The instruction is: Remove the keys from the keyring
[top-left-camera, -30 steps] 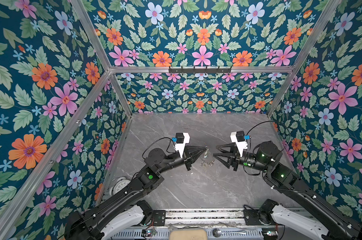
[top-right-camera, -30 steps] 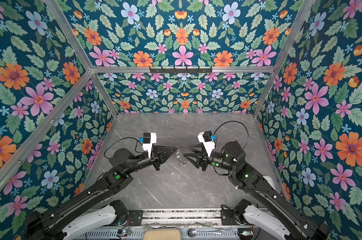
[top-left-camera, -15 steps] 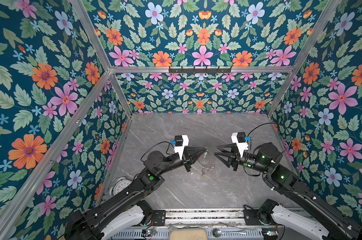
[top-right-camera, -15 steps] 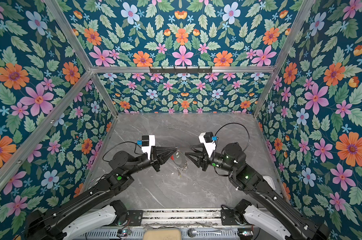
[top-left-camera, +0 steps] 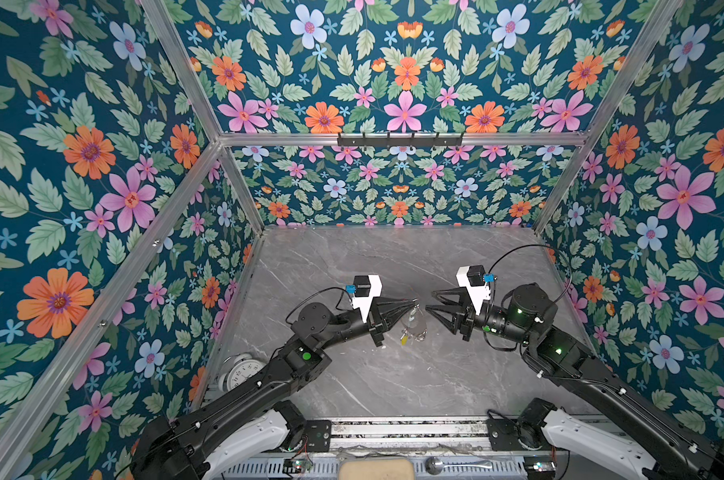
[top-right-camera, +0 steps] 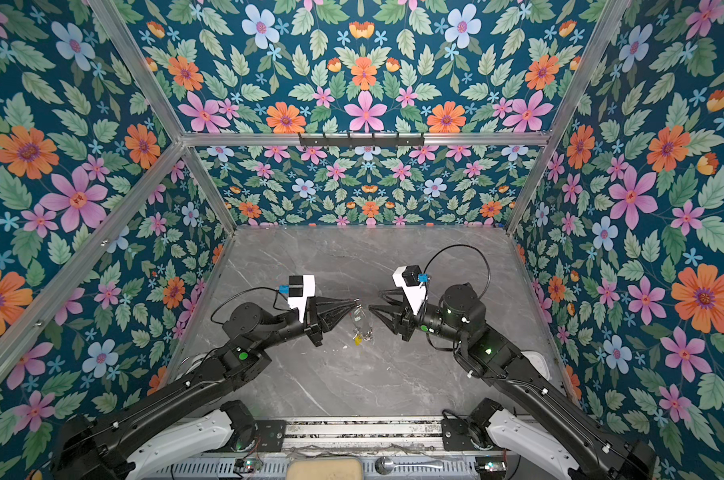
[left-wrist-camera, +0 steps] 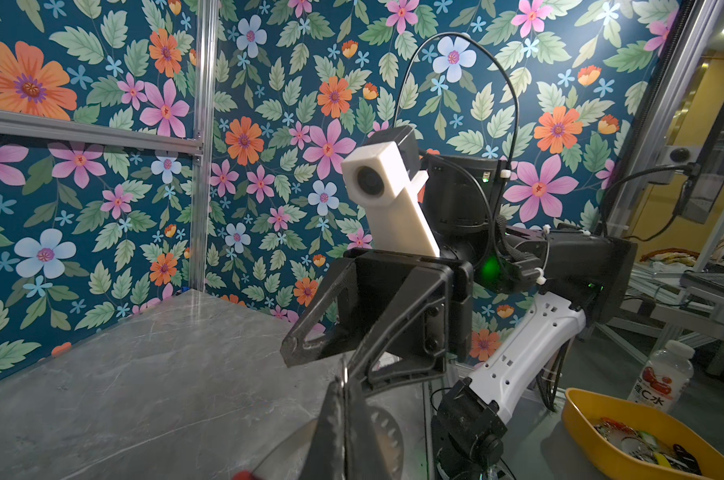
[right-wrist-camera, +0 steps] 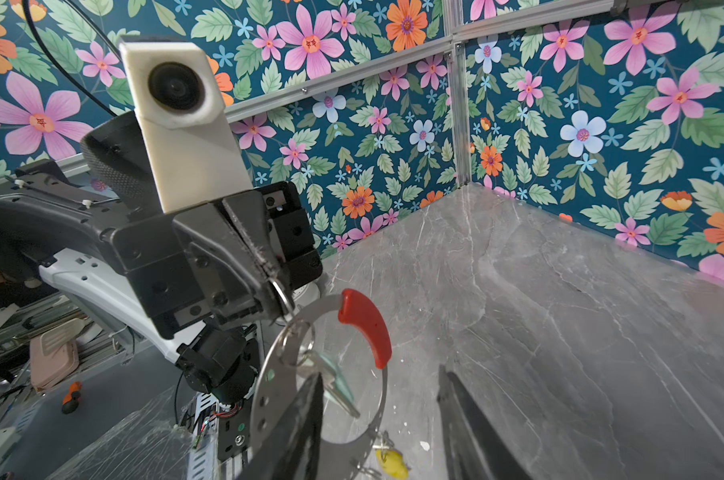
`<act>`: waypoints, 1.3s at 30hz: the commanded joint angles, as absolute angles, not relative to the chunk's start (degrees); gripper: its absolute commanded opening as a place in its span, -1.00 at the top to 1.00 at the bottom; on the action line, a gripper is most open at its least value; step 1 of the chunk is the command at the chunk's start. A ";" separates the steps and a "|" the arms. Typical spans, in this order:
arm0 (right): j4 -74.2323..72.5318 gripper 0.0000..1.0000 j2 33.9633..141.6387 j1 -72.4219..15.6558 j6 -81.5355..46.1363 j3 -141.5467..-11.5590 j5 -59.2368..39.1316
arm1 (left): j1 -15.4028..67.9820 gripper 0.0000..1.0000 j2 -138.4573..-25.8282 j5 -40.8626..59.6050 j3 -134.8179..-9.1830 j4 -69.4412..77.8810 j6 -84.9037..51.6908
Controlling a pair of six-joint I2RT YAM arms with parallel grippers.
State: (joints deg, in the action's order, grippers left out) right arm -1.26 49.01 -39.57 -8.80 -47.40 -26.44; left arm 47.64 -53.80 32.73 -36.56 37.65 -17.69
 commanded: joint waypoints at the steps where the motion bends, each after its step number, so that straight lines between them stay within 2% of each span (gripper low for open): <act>1: -2.60 0.03 49.60 -39.60 -8.00 -47.81 -28.94 | 47.55 1.00 -54.04 33.73 -36.65 40.43 -16.74; 16: -1.00 -0.10 54.35 -39.63 -8.17 -49.65 -36.40 | 47.60 1.00 -55.02 34.63 -36.55 41.31 -16.61; 25: -0.03 -0.10 54.49 -39.63 -7.53 -49.99 -35.99 | 47.55 1.00 -55.09 34.54 -36.40 41.48 -16.73; 33: 6.38 -0.07 50.96 -38.81 -3.50 -51.58 -32.99 | 47.55 1.00 -54.63 33.72 -36.30 40.78 -16.52; 39: -4.49 -0.05 49.81 -28.87 -14.68 -49.13 -45.18 | 47.59 1.00 -54.25 33.64 -36.14 40.77 -16.74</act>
